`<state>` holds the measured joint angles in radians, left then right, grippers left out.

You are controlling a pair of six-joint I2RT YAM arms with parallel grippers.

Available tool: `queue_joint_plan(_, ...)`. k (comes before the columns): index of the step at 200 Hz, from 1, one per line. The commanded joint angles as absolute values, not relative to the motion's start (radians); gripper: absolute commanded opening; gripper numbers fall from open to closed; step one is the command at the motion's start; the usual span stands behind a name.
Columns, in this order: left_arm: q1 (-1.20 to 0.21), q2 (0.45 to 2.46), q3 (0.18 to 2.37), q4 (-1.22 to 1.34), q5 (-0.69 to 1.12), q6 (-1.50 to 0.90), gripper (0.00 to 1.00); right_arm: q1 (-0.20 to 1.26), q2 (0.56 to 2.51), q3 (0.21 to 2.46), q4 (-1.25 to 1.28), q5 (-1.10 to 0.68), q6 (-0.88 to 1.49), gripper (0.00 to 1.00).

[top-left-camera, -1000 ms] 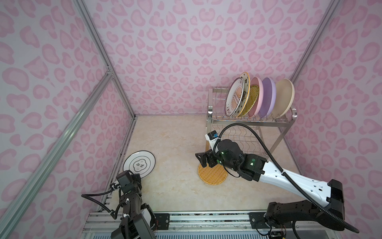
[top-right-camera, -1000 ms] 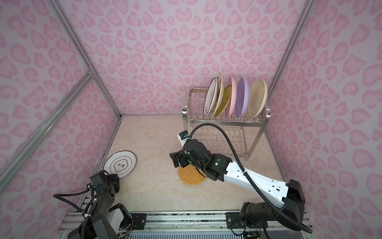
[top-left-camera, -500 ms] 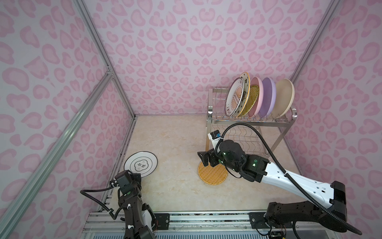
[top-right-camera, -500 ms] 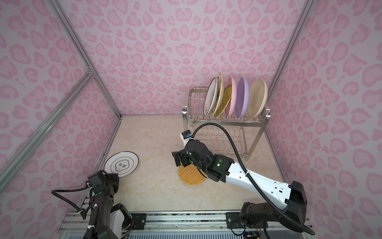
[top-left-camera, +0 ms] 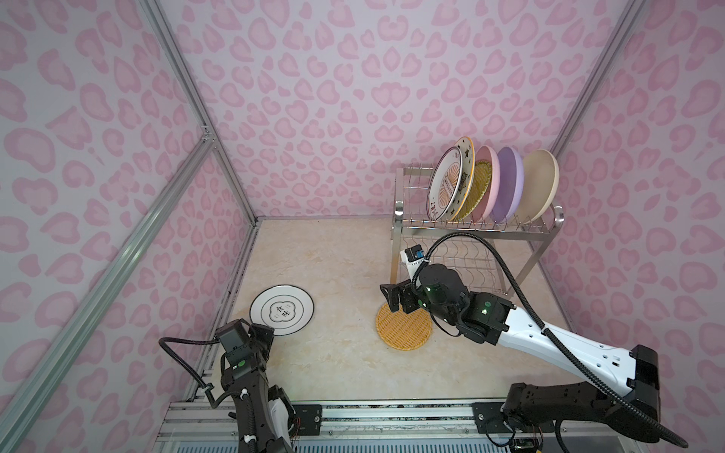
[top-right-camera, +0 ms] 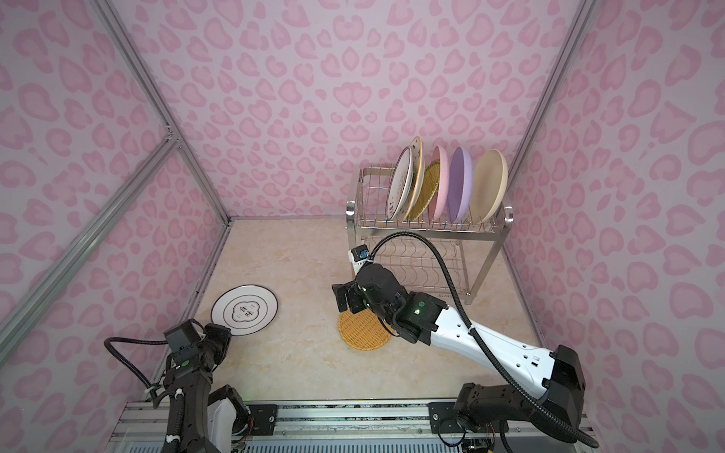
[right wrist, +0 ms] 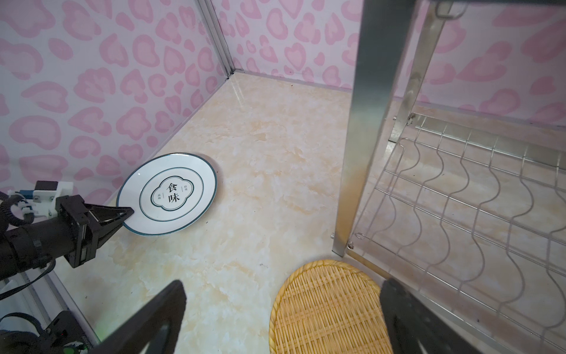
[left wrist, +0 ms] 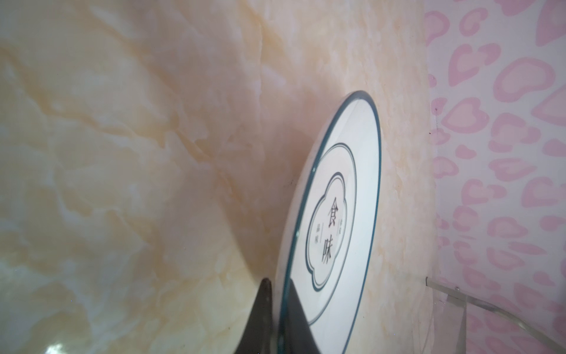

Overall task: Load plates into a dish rack
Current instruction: Pick up the plate from the middle-left of the table, then place the plate on the dish rack.

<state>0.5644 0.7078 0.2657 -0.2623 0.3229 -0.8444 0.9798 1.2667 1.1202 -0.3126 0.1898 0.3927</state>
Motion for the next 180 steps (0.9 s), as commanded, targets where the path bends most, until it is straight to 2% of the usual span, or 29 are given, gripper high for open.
queue_joint_plan(1, 0.563, 0.697, 0.282, -0.191, 0.426, -0.810, 0.04, 0.979, 1.263, 1.107, -0.305, 0.211, 0.404, 0.99)
queue_joint_plan(32, 0.541, 0.654, 0.279, -0.147, 0.528, -0.820, 0.04, 0.979, 1.253, 1.092, -0.307, 0.266, 0.402, 0.99)
queue_joint_plan(59, 0.458, 0.606, 0.301, -0.132, 0.579, -0.827, 0.04, 0.970, 1.247, 1.079, -0.296, 0.263, 0.417, 0.99)
queue_joint_plan(120, 0.181, 0.707, 0.411, 0.039, 0.733, -0.843, 0.04, 0.936, 1.275, 1.067, -0.228, 0.139, 0.485, 0.99)
queue_joint_plan(142, 0.093, 0.728, 0.445, 0.074, 0.756, -0.838, 0.04, 0.936, 1.292, 1.069, -0.189, 0.091, 0.514, 0.96)
queue_joint_plan(180, 0.018, 0.727, 0.455, 0.127, 0.810, -0.850, 0.04, 0.936, 1.331, 1.087, -0.158, 0.056, 0.545, 0.92)
